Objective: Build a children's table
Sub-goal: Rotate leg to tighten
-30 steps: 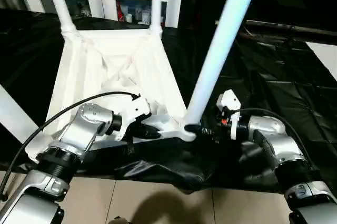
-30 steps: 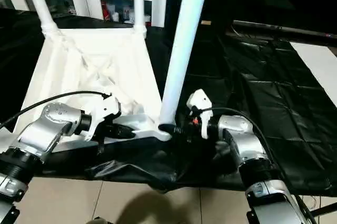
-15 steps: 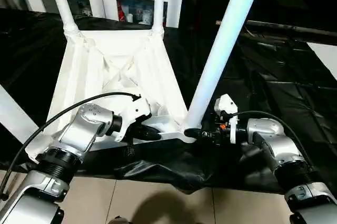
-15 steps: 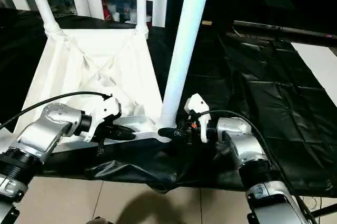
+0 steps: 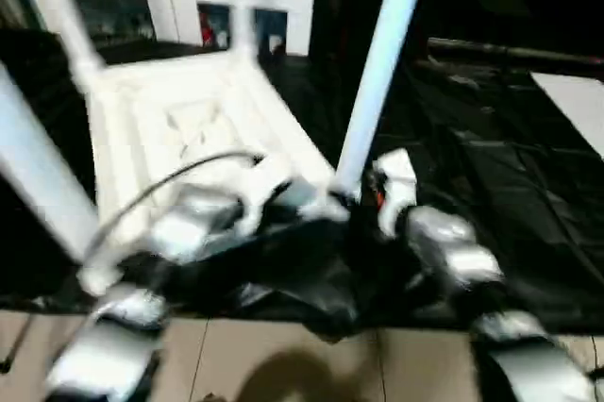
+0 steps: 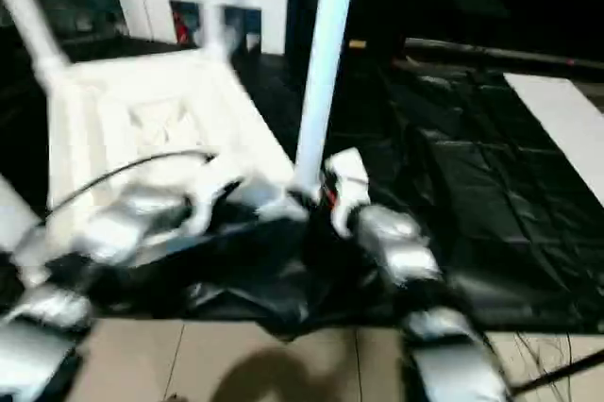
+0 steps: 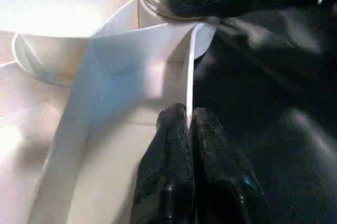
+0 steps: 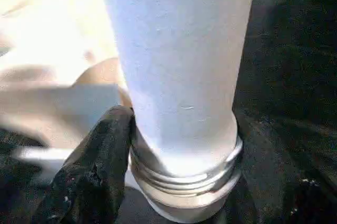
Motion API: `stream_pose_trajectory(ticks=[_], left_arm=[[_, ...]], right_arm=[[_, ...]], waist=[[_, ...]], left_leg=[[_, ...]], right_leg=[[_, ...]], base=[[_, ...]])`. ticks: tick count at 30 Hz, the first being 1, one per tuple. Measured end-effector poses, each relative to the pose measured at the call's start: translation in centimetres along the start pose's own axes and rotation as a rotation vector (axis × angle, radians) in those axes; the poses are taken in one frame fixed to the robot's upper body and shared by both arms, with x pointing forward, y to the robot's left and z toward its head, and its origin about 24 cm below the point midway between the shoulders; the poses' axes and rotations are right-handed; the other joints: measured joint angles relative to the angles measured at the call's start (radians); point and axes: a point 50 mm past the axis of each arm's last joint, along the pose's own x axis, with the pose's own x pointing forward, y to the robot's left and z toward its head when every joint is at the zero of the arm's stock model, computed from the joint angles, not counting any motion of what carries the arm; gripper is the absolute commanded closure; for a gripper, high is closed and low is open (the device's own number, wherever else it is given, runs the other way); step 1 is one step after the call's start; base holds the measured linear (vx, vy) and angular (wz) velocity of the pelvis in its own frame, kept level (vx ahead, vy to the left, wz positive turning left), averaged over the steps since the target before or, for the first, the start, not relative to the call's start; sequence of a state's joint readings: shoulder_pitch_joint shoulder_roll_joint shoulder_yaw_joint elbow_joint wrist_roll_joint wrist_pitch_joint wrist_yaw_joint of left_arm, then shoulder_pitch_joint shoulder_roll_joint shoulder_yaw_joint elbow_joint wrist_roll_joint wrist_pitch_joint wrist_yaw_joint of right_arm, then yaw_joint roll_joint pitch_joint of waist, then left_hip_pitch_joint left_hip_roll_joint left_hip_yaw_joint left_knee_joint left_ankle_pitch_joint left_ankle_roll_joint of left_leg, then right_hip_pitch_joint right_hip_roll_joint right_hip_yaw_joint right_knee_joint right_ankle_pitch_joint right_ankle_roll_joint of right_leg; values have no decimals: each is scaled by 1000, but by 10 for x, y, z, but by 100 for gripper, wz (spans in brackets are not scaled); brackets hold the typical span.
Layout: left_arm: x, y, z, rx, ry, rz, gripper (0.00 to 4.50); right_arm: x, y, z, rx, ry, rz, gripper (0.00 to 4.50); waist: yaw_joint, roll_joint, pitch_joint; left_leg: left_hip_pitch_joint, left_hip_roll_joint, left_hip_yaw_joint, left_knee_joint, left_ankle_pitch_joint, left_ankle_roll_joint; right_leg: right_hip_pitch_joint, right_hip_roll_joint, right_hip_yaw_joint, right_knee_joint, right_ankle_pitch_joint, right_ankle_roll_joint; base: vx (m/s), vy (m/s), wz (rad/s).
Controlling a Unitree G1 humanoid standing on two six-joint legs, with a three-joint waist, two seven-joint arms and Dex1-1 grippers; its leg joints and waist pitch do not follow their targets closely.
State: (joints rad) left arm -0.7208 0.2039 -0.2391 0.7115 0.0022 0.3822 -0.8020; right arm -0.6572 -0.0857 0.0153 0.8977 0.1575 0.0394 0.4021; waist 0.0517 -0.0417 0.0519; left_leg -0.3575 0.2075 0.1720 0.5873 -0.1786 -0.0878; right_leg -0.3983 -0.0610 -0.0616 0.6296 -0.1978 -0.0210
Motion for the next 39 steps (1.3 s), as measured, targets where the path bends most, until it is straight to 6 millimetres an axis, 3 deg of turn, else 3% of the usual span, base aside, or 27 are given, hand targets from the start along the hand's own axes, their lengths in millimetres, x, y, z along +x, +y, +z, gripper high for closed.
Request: stream_pose_trajectory(ticks=[5,10,11,13,18,25,30,33,38,39], left_arm=[[18,-5,10,-25,-10,67,450],[19,-5,12,-35,-23,61,450],[17,-4,11,-32,-23,51,450],[14,-3,9,-21,-18,29,450],[1,2,3,33,-10,-7,450],[-31,1,-14,114,6,-155,450],[-49,-8,-25,154,23,-309,450],[-52,-13,-26,166,31,-355,450],[-53,-14,-27,164,35,-357,450],[-53,-14,-27,164,35,-357,450]], right_arm=[[13,7,7,37,-1,-163,186],[15,9,9,-15,-15,-173,186],[14,8,8,-17,-23,-155,186],[10,7,5,-13,-41,-113,117],[-5,-1,1,-88,-47,32,89],[-40,-9,4,-240,-14,406,89],[-49,0,0,-265,33,584,89],[-53,1,1,-272,55,636,89],[-57,1,-1,-272,96,680,89],[-57,1,-2,-270,99,681,112]], waist=[[1,10,-2],[1,22,-5],[1,22,-5],[2,23,-5],[0,19,-3],[5,17,-2],[15,17,-2],[25,17,-2],[26,16,-2],[27,16,-2]], left_leg=[[-1,0,0,0,0,0],[-5,0,0,0,0,0],[-7,0,0,-1,0,0],[-9,0,0,-1,0,0],[-9,1,0,-2,0,0],[-9,1,-1,-1,0,1],[-12,1,-1,-2,0,2],[-13,1,1,-1,-2,4],[-12,1,1,-1,-2,4],[-12,1,1,-1,-2,4]], right_leg=[[0,0,0,0,3,-4],[-2,0,0,-3,3,-3],[-2,0,0,-3,3,-3],[-2,1,0,-3,2,-3],[-2,1,-1,-3,2,-2],[-4,1,-1,-6,1,-2],[-4,1,-2,-12,1,-2],[-4,0,-2,-14,1,-2],[-4,0,-2,-13,1,-2],[-4,1,-2,-13,1,-2]], base=[[0,0,0],[0,0,0],[0,0,0],[0,0,0],[0,0,0],[0,0,0],[0,0,0],[0,0,0],[0,0,0],[0,0,0]])
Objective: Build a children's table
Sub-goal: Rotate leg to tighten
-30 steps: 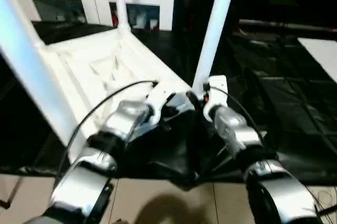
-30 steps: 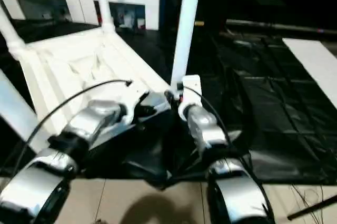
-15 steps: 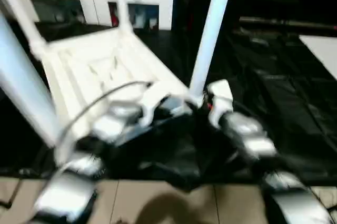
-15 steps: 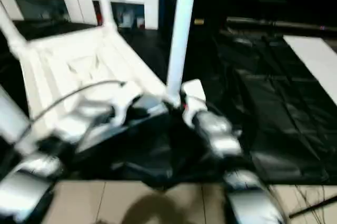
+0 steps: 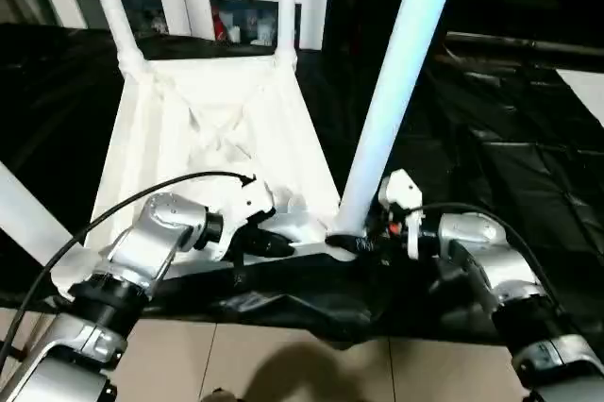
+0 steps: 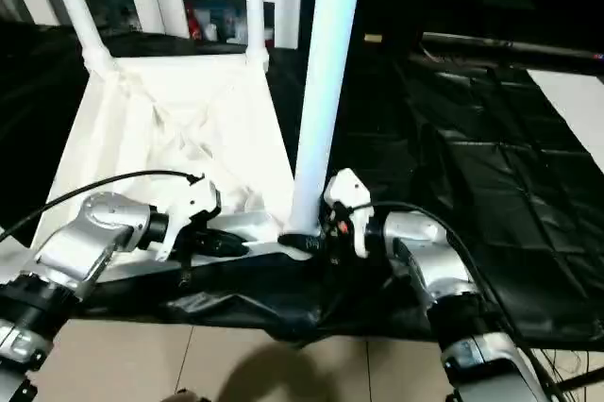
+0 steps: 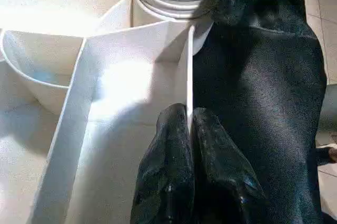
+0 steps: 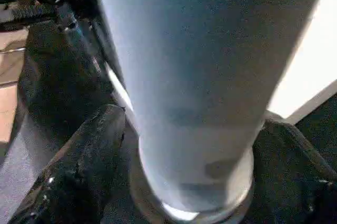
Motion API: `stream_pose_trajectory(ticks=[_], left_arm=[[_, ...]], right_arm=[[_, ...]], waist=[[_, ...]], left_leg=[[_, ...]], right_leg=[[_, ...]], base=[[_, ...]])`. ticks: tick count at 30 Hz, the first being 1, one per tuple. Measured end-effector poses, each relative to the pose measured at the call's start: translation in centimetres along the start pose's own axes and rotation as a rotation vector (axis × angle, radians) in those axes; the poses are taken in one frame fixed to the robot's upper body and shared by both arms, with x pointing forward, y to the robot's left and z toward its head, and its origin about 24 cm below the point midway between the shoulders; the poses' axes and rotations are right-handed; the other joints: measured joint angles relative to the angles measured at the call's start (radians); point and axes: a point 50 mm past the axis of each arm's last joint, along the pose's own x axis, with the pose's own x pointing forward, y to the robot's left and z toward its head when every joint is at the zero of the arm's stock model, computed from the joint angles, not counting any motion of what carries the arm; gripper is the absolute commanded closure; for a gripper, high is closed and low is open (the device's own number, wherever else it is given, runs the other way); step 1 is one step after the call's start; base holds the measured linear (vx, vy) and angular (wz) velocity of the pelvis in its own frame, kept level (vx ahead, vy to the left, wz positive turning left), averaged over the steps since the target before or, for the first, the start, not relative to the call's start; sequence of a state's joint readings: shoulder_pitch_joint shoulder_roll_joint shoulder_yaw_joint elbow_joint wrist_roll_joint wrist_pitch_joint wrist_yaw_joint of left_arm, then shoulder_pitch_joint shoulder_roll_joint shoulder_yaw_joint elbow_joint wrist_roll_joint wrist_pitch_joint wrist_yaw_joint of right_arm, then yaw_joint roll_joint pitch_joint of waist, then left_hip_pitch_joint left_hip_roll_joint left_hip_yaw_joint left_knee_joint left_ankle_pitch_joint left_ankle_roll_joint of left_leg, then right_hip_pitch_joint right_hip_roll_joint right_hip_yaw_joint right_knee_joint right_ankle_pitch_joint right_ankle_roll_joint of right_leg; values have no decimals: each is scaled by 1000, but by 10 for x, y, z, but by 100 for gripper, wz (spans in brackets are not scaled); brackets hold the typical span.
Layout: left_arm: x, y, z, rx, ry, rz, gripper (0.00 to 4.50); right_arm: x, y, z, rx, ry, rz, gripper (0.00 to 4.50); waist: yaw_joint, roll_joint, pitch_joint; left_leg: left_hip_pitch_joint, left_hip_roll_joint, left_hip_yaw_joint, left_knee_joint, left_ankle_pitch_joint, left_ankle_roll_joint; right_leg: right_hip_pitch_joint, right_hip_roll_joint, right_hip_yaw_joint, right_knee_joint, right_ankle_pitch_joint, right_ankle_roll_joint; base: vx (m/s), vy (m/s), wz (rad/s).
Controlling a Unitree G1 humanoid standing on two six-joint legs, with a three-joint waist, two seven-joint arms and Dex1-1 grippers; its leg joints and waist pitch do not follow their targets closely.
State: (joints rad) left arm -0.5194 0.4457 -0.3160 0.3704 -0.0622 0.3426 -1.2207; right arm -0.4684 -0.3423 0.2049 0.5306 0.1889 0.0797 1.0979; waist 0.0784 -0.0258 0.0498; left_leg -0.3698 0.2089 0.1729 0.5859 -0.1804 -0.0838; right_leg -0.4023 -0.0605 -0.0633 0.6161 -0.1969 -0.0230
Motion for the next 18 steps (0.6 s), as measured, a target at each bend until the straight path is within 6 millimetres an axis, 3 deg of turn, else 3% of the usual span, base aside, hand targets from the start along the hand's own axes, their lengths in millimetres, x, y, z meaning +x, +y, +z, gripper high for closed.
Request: stream_pose_trajectory(ticks=[9,15,18], left_arm=[[-1,0,-1,-6,7,-4,450],[-2,0,-1,-15,8,-3,450],[1,7,-1,-46,-2,79,450]], right_arm=[[-1,-1,-1,9,13,-3,178],[2,0,-1,34,-6,-15,185],[15,-7,-6,97,-55,-171,185]], waist=[[5,-2,0],[5,-4,-1],[-12,-7,-2]], left_leg=[[0,0,0,0,1,1],[0,0,0,0,1,1],[4,0,0,2,1,-1]], right_leg=[[0,0,0,0,0,0],[0,0,0,1,0,0],[1,0,1,5,0,0]], base=[[0,0,0],[0,0,0],[0,0,0]])
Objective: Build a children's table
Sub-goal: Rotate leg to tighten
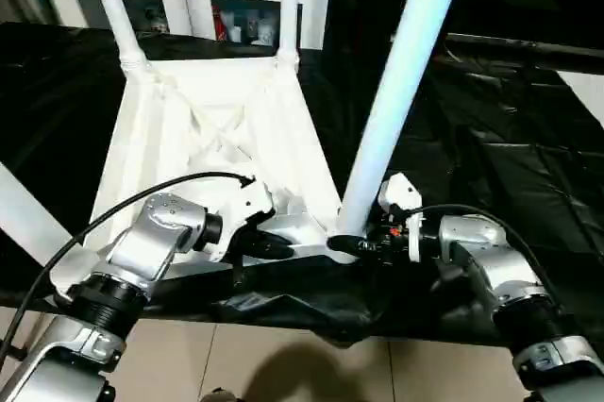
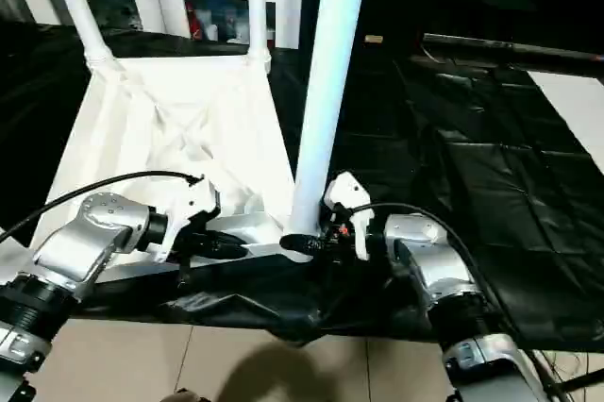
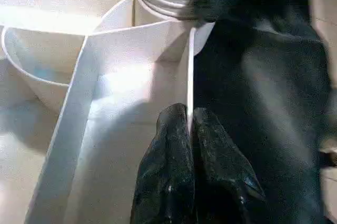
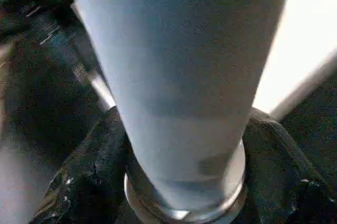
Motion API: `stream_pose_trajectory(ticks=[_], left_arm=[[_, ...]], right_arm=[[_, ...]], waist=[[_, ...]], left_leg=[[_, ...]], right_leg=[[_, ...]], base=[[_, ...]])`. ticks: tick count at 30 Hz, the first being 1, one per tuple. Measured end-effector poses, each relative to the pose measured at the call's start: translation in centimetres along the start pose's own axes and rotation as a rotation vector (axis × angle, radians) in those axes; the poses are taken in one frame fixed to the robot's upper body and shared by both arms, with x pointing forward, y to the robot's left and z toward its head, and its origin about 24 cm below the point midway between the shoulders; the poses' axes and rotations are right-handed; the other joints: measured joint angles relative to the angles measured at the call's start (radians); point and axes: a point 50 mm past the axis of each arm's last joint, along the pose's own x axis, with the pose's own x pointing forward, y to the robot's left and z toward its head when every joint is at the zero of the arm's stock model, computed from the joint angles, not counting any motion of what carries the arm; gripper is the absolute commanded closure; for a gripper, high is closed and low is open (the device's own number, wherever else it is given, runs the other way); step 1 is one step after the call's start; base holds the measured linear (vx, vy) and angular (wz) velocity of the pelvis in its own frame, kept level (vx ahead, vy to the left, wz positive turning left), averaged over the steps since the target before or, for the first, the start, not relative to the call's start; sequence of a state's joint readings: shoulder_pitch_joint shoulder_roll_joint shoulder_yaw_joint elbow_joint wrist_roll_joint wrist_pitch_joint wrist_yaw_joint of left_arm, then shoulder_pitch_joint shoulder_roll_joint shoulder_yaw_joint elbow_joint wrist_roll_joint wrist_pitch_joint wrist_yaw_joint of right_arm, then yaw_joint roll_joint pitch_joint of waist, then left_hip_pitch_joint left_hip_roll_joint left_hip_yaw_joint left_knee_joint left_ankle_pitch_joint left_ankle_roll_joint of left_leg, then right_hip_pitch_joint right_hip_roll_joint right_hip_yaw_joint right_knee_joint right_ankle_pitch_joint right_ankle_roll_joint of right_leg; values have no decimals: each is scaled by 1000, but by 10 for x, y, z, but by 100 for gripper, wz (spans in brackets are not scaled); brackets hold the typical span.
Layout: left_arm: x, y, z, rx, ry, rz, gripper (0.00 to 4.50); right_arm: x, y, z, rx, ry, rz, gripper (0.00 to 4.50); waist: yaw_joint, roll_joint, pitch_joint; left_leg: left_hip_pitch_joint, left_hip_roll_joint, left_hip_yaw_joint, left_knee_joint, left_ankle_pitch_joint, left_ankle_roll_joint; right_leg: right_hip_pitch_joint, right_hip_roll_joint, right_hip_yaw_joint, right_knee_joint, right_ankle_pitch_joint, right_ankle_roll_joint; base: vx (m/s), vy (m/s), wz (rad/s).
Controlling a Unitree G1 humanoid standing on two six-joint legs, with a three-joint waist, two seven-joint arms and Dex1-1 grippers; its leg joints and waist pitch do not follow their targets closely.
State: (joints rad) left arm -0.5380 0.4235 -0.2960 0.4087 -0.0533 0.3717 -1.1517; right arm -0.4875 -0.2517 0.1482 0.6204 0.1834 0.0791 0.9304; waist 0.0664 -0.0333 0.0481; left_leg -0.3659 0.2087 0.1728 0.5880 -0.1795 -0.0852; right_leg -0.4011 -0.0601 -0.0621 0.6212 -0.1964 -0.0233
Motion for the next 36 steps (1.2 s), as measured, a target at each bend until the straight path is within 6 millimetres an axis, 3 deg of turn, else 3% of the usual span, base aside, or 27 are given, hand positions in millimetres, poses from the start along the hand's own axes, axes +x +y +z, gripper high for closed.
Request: stream_pose_trajectory(ticks=[4,9,13,20,21,23,28,36], left_arm=[[23,10,13,-35,-20,138,450],[51,19,28,-104,-34,282,450],[67,20,37,-103,-36,324,450],[69,20,39,-87,-40,314,450],[68,20,39,-85,-40,306,450],[66,22,38,-74,-40,302,450],[46,29,28,-28,-27,282,450],[23,22,14,79,-8,99,450]], right_arm=[[15,-14,2,76,-28,-272,186],[34,-25,7,194,-49,-605,186],[46,-27,13,224,-44,-741,186],[41,-29,11,198,-67,-709,186],[39,-29,10,193,-74,-696,130],[37,-29,9,188,-85,-662,116],[20,-23,10,77,-114,-412,72],[-16,-17,4,-81,-5,-128,70]], waist=[[-15,0,0],[-14,2,0],[-8,4,-2],[-4,6,-3],[-3,6,-3],[-3,6,-3],[-13,1,0],[-8,-2,0]], left_leg=[[2,-1,0,2,0,-1],[5,-1,-1,1,0,-1],[3,-1,-1,1,1,-1],[1,-1,-1,1,1,-1],[1,-1,-1,0,1,-1],[1,-1,-1,-1,1,-1],[-1,0,-2,-2,1,-1],[-1,0,-2,-2,1,-1]], right_leg=[[1,-1,1,2,2,-1],[2,0,1,4,2,4],[2,-1,1,4,2,4],[2,-1,0,3,5,0],[2,-1,0,3,5,0],[1,-1,0,3,5,0],[1,0,-1,3,2,5],[1,0,-1,1,2,6]], base=[[-26,-1,0],[0,0,0],[0,0,0],[0,0,0],[0,0,0],[0,0,0],[0,0,0],[0,0,0]])
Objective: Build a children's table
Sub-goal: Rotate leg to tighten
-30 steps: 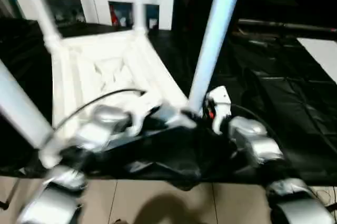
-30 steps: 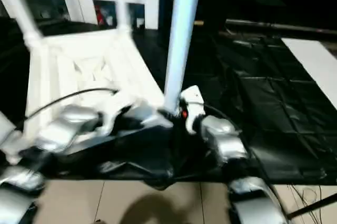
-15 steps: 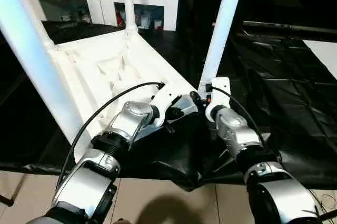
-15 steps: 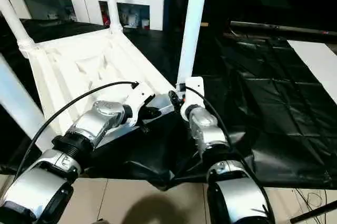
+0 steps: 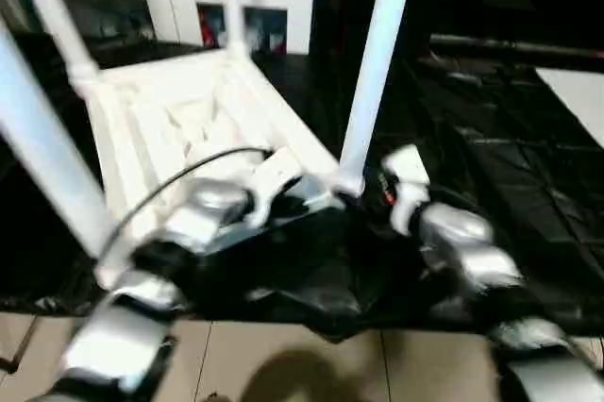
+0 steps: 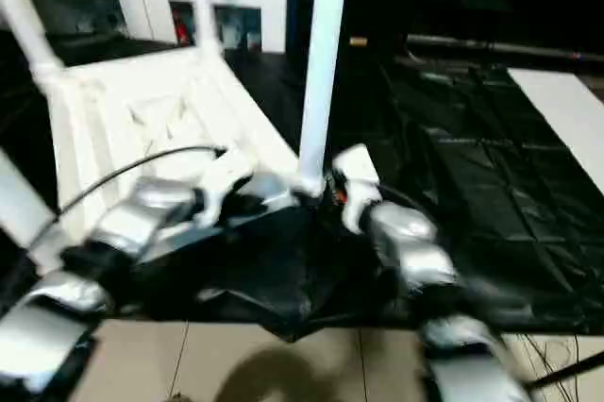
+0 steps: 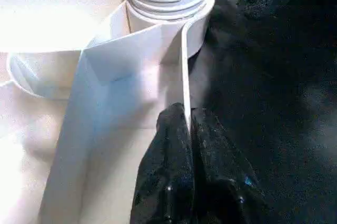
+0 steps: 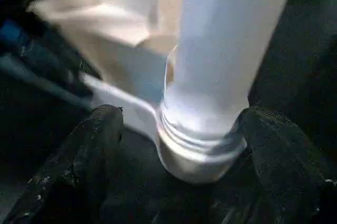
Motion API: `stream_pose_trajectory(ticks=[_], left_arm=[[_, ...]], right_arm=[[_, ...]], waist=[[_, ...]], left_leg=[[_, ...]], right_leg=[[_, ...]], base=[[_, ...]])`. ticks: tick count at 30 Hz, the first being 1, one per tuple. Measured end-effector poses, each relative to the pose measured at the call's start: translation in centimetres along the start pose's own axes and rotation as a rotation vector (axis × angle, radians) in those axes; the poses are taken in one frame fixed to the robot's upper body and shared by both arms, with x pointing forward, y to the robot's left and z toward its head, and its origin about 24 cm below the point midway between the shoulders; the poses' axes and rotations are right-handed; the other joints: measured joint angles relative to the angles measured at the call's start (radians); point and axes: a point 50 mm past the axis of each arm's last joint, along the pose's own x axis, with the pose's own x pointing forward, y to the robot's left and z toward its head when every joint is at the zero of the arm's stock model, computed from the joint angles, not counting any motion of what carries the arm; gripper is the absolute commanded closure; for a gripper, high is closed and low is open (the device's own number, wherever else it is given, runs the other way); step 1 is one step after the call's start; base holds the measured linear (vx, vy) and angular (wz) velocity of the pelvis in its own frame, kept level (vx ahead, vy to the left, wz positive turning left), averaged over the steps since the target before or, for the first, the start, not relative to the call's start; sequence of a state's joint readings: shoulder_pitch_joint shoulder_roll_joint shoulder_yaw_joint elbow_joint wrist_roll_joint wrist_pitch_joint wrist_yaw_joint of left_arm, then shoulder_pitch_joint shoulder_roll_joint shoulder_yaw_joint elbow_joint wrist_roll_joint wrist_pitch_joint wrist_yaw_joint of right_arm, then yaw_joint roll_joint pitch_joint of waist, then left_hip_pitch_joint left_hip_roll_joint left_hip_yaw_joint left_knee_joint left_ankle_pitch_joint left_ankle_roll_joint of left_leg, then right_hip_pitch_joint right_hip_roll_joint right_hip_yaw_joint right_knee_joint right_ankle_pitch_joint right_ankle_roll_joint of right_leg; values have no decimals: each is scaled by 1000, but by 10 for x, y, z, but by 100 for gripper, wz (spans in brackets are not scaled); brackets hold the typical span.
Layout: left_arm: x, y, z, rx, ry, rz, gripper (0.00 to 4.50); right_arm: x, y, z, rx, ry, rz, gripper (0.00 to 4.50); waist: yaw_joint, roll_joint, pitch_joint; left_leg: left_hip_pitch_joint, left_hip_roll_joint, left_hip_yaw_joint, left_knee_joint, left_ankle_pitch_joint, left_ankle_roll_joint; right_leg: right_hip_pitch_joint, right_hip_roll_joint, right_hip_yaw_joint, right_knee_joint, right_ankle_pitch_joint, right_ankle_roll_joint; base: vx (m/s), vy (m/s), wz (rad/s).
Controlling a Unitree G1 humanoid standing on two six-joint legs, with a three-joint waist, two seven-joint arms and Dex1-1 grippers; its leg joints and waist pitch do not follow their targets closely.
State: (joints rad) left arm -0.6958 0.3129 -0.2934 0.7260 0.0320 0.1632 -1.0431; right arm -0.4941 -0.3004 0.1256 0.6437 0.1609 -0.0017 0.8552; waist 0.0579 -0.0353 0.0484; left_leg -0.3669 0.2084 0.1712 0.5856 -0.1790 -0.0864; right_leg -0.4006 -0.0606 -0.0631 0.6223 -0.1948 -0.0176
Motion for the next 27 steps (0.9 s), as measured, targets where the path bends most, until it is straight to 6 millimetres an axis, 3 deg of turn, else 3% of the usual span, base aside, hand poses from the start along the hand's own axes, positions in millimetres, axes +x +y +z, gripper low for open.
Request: stream_pose_trajectory(ticks=[2,9,11,12,17,22,27], left_arm=[[-6,-3,-4,23,2,-62,450],[-9,-11,-2,75,5,-181,450],[-10,-11,-3,77,6,-189,450],[-11,-11,-3,78,6,-192,450],[-13,-11,-5,82,9,-199,450],[-15,-12,-6,84,10,-207,450],[-16,-12,-6,85,9,-206,450]], right_arm=[[-3,2,-1,-1,3,46,70],[1,15,4,-23,8,153,70],[1,16,2,-12,16,161,70],[0,16,2,-9,17,167,98],[-1,16,2,-4,20,175,123],[-2,17,2,5,21,176,178],[-1,17,2,11,21,176,185]], waist=[[1,0,0],[30,0,0],[31,0,0],[31,0,0],[31,0,0],[31,0,0],[31,0,0]], left_leg=[[0,0,0,0,0,0],[-1,0,2,0,0,1],[-1,0,2,0,0,1],[-1,0,2,0,0,1],[-1,0,2,-1,0,1],[-1,0,2,-1,0,1],[-1,0,2,-1,0,1]], right_leg=[[-1,0,0,0,0,-1],[2,-1,1,-6,0,-1],[2,-1,1,-7,0,-1],[2,-1,1,-7,0,-1],[2,-1,1,-7,0,-1],[2,-1,1,-7,0,-1],[2,-1,1,-7,0,-1]], base=[[0,0,0],[0,0,0],[0,0,0],[0,0,0],[0,0,0],[0,0,0],[0,0,0]])
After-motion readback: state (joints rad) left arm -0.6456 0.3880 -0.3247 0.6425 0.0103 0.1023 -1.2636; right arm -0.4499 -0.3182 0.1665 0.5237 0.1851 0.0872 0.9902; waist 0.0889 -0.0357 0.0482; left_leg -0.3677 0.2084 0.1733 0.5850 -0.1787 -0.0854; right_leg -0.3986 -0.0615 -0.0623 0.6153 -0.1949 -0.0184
